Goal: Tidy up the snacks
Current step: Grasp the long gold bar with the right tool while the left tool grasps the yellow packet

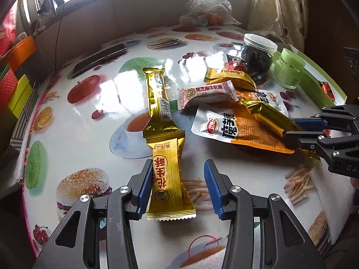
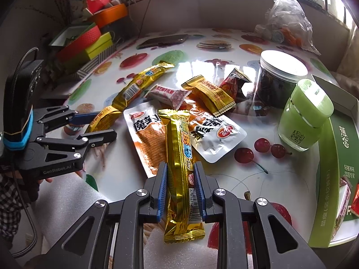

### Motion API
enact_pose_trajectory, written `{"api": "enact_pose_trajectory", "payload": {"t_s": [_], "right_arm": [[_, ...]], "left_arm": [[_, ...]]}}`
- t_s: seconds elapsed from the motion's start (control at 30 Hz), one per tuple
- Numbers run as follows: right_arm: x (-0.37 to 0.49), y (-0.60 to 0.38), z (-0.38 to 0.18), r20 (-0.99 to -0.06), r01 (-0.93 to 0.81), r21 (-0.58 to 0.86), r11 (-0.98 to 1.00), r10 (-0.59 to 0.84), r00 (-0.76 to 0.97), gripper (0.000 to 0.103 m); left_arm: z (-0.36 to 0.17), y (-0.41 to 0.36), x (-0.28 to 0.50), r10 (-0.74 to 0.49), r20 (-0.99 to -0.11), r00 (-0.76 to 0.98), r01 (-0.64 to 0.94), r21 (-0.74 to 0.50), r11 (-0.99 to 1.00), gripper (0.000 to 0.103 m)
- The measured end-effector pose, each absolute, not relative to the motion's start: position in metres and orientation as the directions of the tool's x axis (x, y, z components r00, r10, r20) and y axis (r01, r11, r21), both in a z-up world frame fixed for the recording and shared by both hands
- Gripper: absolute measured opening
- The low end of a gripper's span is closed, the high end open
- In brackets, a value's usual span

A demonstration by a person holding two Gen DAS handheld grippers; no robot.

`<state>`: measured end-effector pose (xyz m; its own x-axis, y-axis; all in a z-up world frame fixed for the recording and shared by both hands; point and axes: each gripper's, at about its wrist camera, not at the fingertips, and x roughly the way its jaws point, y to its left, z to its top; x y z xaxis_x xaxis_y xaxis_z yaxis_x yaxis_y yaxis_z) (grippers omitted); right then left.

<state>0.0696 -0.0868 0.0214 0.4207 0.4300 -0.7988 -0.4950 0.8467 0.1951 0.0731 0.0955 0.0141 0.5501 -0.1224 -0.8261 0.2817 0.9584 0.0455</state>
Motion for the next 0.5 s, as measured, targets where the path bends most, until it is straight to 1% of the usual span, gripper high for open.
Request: {"api": "enact_pose_trajectory", "payload": {"t_s": [0.37, 0.4, 0.43, 0.47, 0.5], "right_arm": [[0.0691, -0.0856, 0.0193, -0.807, -0.487, 0.180, 0.855, 0.412, 0.424, 0.022], [0.0688, -0.0856, 0.0194, -0.806, -0.486, 0.177, 0.856, 0.409, 0.427, 0.022], [0.0683, -0.0850, 0.0194, -0.806, -0.484, 0.175, 0.857, 0.407, 0.430, 0.022], [0.0679, -0.0851, 0.0193, -0.805, -0.483, 0.175, 0.858, 0.407, 0.431, 0.022], [0.0679, -0.0852, 0.0195, -0.805, -0.483, 0.175, 0.858, 0.407, 0.431, 0.022]], "left_arm": [[0.0124, 0.1043, 0.0748, -0.099, -0.821, 0.562, 0.169, -0.003, 0.986, 0.046], [0.0126, 0.1049, 0.0751, -0.095, -0.821, 0.564, 0.159, -0.005, 0.987, 0.043], [0.0131, 0.1053, 0.0752, -0.092, -0.819, 0.566, 0.152, -0.006, 0.988, 0.031], [0.0135, 0.1055, 0.0754, -0.094, -0.819, 0.566, 0.149, -0.011, 0.989, 0.027], [0.0136, 0.1058, 0.0756, -0.096, -0.819, 0.566, 0.145, -0.016, 0.989, 0.027]]}}
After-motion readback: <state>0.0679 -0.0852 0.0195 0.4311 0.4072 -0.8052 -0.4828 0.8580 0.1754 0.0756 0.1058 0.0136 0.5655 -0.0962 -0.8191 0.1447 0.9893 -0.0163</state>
